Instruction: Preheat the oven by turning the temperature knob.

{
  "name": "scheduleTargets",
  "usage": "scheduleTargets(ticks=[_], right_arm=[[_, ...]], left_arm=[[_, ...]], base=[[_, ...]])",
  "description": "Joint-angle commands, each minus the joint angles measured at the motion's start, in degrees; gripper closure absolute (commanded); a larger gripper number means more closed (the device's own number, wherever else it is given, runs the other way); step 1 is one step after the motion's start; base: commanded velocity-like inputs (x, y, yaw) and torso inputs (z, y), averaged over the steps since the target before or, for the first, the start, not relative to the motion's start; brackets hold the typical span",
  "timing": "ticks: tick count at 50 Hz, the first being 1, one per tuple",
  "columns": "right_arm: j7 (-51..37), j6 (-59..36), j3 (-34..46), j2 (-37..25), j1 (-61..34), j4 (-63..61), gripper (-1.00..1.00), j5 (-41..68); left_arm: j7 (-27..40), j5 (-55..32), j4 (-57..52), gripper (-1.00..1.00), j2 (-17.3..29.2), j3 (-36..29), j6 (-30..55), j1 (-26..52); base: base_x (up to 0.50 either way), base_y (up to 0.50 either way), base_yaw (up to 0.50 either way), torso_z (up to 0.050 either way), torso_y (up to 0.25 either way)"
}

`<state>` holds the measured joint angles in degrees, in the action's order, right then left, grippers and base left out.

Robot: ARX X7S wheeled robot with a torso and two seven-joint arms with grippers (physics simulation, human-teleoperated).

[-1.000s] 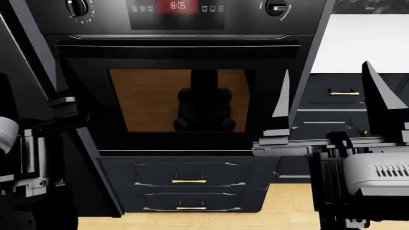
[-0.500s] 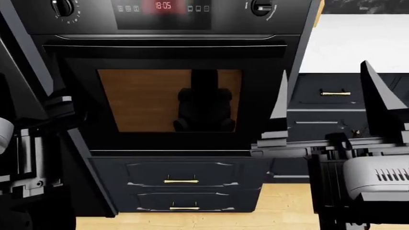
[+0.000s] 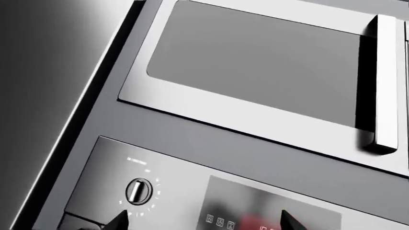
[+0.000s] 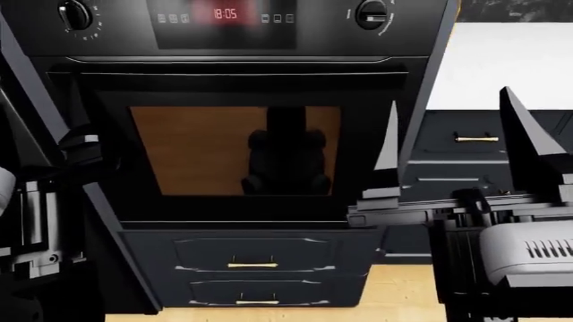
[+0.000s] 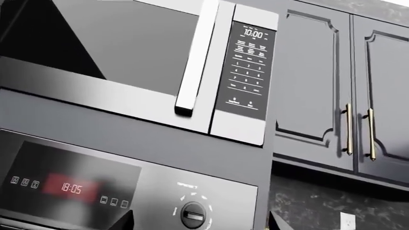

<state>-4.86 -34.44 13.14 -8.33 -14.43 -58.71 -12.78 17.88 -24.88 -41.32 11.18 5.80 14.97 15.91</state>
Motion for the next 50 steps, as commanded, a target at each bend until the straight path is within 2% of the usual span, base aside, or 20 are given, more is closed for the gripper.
scheduleTargets(ticks=[1, 14, 25, 28, 50], right_arm=[[0.3, 0.6, 0.4, -0.1, 0.2, 0.1, -1.0, 0.5], [-0.1, 0.3, 1.3, 0.0, 0.1, -0.2, -1.0, -0.7], [0.0, 0.1, 1.4, 0.0, 0.0, -0.2, -1.0, -1.3], [0.0, 0.2, 1.6, 0.0, 0.1, -0.2, -1.0, -1.4], [0.3, 0.0, 2.1, 0.1, 0.0, -0.3, -1.0, -2.5]], left_arm=[[0.5, -0.5, -0.1, -1.0, 0.5, -0.2, -0.1, 0.0], [1.0, -1.4, -0.7, -1.0, 1.1, -0.1, -0.1, -0.2], [1.1, -1.2, -0.5, -1.0, 1.3, -0.8, -0.8, -0.4], [-1.0, -3.4, -1.1, -1.0, 1.6, -0.4, -2.6, -1.9], [-1.2, -4.9, -1.1, -1.0, 2.4, -0.6, -3.5, -2.0]], base=[[0.5, 0.0, 0.0, 0.0, 0.0], [0.5, 0.0, 0.0, 0.0, 0.0], [0.0, 0.0, 0.0, 0.0, 0.0], [0.0, 0.0, 0.0, 0.008, 0.0], [0.0, 0.0, 0.0, 0.05, 0.0]])
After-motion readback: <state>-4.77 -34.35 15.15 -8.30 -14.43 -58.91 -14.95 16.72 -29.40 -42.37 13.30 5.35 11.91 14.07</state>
